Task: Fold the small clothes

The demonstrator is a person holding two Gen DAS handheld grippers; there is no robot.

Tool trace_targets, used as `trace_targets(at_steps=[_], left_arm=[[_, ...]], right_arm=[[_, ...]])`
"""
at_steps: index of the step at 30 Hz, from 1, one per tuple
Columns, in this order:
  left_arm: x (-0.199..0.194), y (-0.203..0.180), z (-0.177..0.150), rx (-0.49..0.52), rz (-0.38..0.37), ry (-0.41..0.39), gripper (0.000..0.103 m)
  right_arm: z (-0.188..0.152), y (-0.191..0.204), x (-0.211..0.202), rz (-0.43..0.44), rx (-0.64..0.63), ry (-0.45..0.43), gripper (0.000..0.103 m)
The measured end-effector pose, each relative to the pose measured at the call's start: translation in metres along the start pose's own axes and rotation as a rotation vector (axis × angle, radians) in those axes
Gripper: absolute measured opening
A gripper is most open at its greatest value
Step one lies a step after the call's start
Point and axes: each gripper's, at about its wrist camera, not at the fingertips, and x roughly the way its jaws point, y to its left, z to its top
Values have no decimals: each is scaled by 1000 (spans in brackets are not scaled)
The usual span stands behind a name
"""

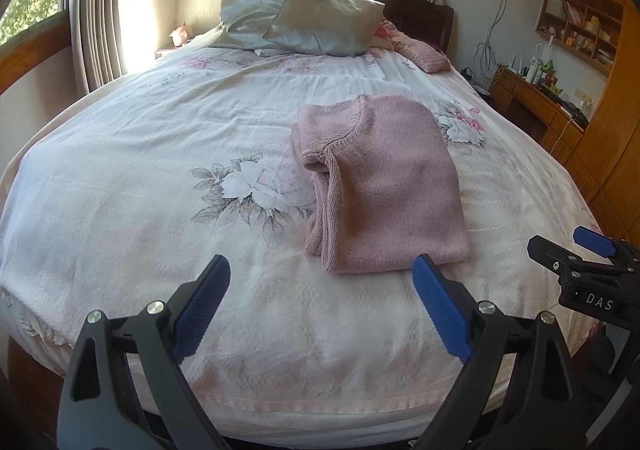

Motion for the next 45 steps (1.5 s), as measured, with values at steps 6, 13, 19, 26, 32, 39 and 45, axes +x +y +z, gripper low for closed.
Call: trace_targets(at_steps=[6,13,19,26,32,39,45], left_arm=[[3,-5,-2,17,6,6,92],[8,-5,-2,16,12,14,92],[13,-4,-2,15,13,25,92],[17,-3,-2,11,13,35,92],[17,-3,-2,11,13,35,92],[17,-3,-2,17,13,35,92],[17,-2,-2,19,14,34,92]], right_arm=[[-3,-3,6,-5,13,17,99],[-5,-3,12,1,16,30,99],[-5,-4,17,6,17,43,99],[-5,-4,20,4,18,51,99],[-5,-5,21,7,15,45,99],[-6,-6,20,-5,19,36,99],[-7,-6,20,-9,24,37,99]])
